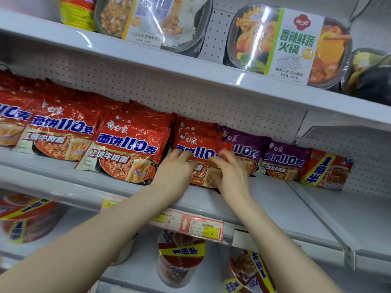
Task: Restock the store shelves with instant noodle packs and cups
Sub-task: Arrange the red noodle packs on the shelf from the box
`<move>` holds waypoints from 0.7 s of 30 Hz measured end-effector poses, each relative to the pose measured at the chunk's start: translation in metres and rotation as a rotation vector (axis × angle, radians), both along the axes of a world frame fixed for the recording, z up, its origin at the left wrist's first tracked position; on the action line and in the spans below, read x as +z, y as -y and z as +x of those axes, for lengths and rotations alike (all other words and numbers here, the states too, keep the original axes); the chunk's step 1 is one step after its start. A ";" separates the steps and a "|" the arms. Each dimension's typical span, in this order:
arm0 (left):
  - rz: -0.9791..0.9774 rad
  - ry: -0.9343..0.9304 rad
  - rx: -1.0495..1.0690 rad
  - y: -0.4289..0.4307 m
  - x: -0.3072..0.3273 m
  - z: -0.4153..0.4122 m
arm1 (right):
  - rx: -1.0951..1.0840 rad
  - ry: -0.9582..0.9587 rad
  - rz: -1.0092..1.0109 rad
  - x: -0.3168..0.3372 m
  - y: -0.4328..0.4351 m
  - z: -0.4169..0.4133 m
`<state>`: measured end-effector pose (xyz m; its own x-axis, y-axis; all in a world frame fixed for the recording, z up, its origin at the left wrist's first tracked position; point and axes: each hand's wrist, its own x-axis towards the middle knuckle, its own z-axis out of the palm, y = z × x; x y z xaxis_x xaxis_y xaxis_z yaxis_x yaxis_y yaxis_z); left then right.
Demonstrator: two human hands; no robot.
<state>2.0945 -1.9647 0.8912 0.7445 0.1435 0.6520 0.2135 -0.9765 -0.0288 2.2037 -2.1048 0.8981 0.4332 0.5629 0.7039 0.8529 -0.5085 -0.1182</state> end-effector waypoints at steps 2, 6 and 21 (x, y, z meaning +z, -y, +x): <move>-0.027 -0.058 0.013 0.002 -0.001 -0.003 | 0.052 -0.066 -0.085 -0.005 -0.001 -0.001; -0.057 -0.093 0.068 0.001 0.004 0.001 | 0.033 -0.085 -0.160 -0.009 -0.016 -0.001; -0.034 -0.161 0.236 -0.010 0.018 0.033 | -0.140 -0.039 -0.221 0.004 -0.054 0.025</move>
<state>2.1273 -1.9552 0.9092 0.7817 0.3450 0.5196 0.4304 -0.9013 -0.0491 2.2284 -2.0510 0.9023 0.5419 0.6339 0.5519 0.7696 -0.6381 -0.0228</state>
